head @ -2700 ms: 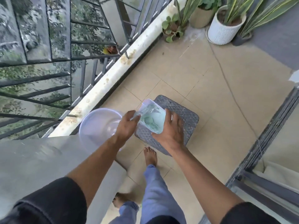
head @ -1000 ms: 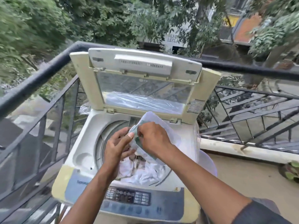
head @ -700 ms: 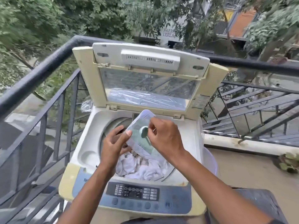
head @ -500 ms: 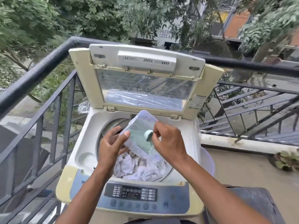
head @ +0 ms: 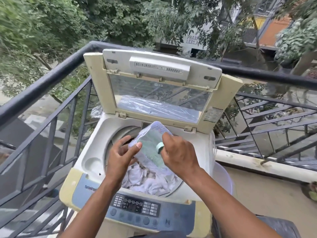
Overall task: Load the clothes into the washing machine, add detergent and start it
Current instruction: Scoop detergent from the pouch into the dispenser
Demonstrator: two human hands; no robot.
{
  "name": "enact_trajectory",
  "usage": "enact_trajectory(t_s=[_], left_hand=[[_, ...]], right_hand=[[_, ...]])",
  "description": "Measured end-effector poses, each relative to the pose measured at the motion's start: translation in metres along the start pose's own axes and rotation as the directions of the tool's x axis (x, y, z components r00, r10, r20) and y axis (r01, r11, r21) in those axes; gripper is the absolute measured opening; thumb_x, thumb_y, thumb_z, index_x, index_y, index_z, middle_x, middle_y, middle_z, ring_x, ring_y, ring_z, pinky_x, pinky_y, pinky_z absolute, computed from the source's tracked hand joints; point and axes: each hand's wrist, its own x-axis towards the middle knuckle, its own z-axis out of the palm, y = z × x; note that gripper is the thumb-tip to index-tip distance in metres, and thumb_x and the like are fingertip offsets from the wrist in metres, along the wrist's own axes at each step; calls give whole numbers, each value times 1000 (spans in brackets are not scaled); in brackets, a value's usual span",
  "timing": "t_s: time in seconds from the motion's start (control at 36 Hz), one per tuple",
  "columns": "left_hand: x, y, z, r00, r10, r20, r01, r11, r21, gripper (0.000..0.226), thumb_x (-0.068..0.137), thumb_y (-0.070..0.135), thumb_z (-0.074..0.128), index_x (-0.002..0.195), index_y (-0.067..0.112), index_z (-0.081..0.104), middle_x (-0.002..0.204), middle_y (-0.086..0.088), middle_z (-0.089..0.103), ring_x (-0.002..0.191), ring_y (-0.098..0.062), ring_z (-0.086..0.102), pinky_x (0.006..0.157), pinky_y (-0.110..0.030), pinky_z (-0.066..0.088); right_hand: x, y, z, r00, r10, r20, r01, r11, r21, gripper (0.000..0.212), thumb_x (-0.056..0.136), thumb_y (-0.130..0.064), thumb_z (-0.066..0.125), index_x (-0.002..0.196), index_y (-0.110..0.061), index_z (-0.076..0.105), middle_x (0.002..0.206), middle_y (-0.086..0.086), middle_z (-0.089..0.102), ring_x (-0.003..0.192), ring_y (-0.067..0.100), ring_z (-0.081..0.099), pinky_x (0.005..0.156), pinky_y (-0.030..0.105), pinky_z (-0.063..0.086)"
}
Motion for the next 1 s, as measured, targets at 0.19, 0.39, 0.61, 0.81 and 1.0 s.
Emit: enact_trajectory(t_s=[0.19,0.39,0.61,0.81,1.0], left_hand=[[-15,-4,9,998,-8,-64,9,1000,25,94,56,60,83,138,20,63,109,4,80,101,-16,78,86,-41,65],[-26,-13,8,993,-47,-111,51,998,30,88,56,59,84,134,23,66,119,-5,76,106,-19,77,92,-47,63],[-29,-17,2,992,-54,-115,59,998,36,90,56,59,84,136,23,65,120,-5,76,106,-18,76,89,-42,64],[-17,-14,-7,998,-35,-55,38,998,57,92,56,57,84,139,23,63,113,-2,80,106,-16,77,91,-44,63],[-1,-12,-23,998,-51,24,50,997,51,94,57,57,84,141,19,62,120,-5,78,109,-21,76,94,-47,63]], right_hand=[[-10,11,11,992,-48,116,30,988,149,24,75,-8,62,94,-16,48,64,2,54,53,31,50,44,38,44],[-11,12,16,943,-78,323,-36,942,333,11,83,-25,57,92,-22,62,87,-1,65,82,25,60,72,43,53],[-10,7,9,840,-183,510,117,980,159,22,96,-26,52,118,-23,52,100,11,68,92,36,63,70,39,42],[-1,5,3,702,-151,695,112,988,102,23,83,-3,60,101,-16,66,100,10,67,94,32,63,70,36,48],[7,-18,3,724,-52,688,135,988,-68,19,83,5,58,97,-7,64,91,14,61,87,37,64,66,33,44]])
